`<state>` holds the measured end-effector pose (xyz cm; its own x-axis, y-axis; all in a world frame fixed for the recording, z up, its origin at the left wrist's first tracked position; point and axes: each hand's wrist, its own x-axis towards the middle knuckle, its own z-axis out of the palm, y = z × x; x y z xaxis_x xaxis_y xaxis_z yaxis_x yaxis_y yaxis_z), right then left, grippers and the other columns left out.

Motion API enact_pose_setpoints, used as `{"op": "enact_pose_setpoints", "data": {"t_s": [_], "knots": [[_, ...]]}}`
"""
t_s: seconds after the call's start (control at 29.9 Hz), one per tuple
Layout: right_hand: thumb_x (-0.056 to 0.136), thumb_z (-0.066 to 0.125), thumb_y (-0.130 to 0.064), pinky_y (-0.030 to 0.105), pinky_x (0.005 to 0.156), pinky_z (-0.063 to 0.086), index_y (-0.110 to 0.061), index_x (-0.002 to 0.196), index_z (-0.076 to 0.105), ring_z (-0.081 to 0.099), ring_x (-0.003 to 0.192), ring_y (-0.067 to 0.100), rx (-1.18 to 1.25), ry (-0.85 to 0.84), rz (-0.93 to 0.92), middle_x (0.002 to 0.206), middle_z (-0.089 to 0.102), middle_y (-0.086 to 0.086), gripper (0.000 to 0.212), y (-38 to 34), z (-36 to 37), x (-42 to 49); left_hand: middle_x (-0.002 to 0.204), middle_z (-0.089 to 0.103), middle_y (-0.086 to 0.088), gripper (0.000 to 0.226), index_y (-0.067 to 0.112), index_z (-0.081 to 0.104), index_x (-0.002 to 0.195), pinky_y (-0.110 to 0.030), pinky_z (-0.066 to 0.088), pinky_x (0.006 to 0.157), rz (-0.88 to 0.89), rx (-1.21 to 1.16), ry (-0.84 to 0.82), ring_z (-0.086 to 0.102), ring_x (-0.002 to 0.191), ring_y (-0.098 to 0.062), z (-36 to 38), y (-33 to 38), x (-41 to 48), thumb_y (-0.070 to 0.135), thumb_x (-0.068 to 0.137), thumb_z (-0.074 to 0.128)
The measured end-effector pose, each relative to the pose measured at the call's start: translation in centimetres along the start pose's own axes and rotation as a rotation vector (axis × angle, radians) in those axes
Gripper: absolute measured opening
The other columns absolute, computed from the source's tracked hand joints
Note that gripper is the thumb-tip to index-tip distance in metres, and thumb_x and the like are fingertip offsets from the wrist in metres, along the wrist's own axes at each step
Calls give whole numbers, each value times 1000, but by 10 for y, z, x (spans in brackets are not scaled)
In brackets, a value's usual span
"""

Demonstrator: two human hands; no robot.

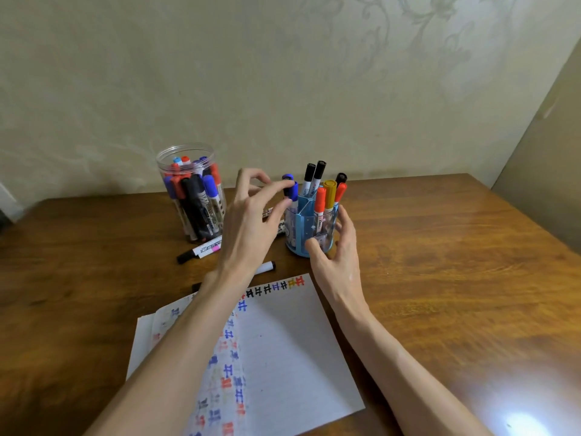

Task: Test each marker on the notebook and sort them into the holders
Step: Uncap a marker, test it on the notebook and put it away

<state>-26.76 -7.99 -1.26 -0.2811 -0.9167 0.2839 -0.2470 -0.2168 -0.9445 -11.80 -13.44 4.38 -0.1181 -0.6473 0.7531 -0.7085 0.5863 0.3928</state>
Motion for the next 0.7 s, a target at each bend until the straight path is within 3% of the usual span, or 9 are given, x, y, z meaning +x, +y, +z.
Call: {"op": "enact_pose_setpoints", "data": {"t_s": [0.1,0.27,0.43,0.64,0.7], "knots": [[95,68,-24,15,103,38,-28,157,32,42,132,-5,-43,62,-4,144,38,-19,72,1,-1,-2,112,53,0,37,21,67,129,-4,44,77,-81,-50,12,51,82,-4,-8,-11,-16,16,93,73],[96,70,-23,23,86,51,-26,123,47,54,106,6,-53,185,83,121,50,-4,36,-5,-1,-4,101,61,9,35,26,67,116,-16,47,76,-298,-21,-149,57,91,-5,-28,-42,-55,26,85,83],[96,68,-21,16,73,43,-22,114,54,57,97,5,-8,159,159,116,58,-1,23,-9,3,-9,103,61,17,41,33,70,115,-22,44,74,-448,152,-341,55,95,-2,-48,-60,-84,45,78,85],[95,66,-19,23,76,49,-22,104,61,60,93,9,-23,41,108,105,65,-3,12,-7,9,-13,105,63,14,20,35,74,99,-35,52,84,-520,259,-392,58,96,-8,-66,-65,-95,46,84,80],[95,66,-20,21,72,51,-21,98,67,60,85,7,-45,-35,77,94,68,-3,3,-6,12,-15,105,65,13,14,32,74,98,-32,51,83,-518,198,-332,61,99,-10,-63,-66,-99,41,87,78]]}}
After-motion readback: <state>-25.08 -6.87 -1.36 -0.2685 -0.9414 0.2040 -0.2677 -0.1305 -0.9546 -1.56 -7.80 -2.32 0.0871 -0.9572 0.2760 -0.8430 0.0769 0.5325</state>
